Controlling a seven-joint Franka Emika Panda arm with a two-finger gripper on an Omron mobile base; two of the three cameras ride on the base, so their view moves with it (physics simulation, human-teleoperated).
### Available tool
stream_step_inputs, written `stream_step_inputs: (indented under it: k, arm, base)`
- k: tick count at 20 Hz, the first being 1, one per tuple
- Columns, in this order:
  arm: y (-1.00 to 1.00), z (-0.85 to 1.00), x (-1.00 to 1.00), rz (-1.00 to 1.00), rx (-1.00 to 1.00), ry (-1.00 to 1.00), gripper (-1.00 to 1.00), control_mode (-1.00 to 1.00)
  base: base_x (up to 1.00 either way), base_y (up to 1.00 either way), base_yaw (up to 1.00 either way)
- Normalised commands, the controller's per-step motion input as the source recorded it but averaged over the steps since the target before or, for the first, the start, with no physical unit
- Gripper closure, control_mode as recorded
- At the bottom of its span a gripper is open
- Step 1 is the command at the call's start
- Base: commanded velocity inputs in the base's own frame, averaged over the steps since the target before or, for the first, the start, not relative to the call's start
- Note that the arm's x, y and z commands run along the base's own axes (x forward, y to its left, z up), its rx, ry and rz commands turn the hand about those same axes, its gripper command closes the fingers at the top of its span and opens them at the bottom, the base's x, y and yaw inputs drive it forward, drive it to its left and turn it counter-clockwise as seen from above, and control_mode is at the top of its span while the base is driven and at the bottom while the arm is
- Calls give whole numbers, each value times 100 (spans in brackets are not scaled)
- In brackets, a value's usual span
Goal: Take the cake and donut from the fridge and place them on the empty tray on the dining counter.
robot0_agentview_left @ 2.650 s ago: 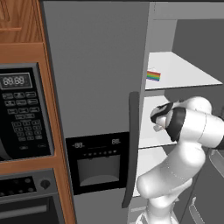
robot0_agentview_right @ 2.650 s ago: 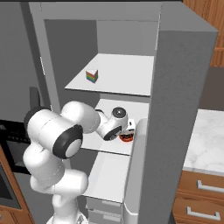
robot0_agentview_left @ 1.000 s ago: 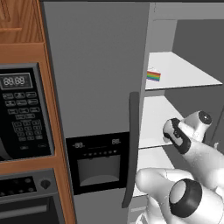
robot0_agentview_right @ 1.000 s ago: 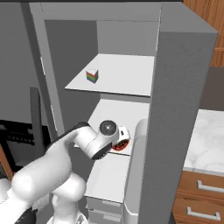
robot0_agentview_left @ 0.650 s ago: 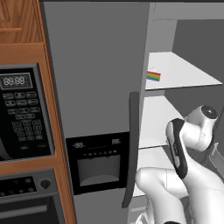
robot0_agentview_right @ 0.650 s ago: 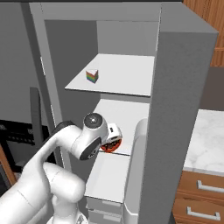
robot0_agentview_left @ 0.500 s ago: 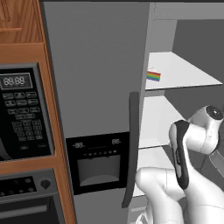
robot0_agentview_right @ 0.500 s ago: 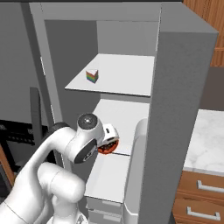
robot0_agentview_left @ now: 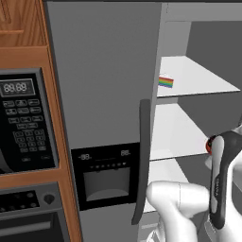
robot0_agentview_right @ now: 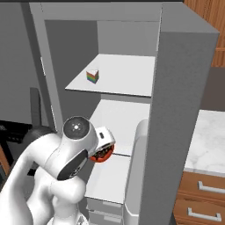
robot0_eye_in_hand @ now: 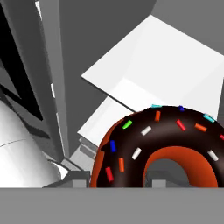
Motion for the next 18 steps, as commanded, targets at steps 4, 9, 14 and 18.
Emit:
stream_step_inputs:
  k: [4,9,14,18]
  arm:
    - [52,76,-63,6,-10,1,100,-100]
    - [72,71,-40,3,-15,2,100,-100]
    - [29,47,-64,5,-10,-6,100,-100]
    - [11,26,-74,1,-5,-22,100,-100]
  base:
    - [0,0,0]
    - [0,0,0]
    - [0,0,0]
    - [0,0,0]
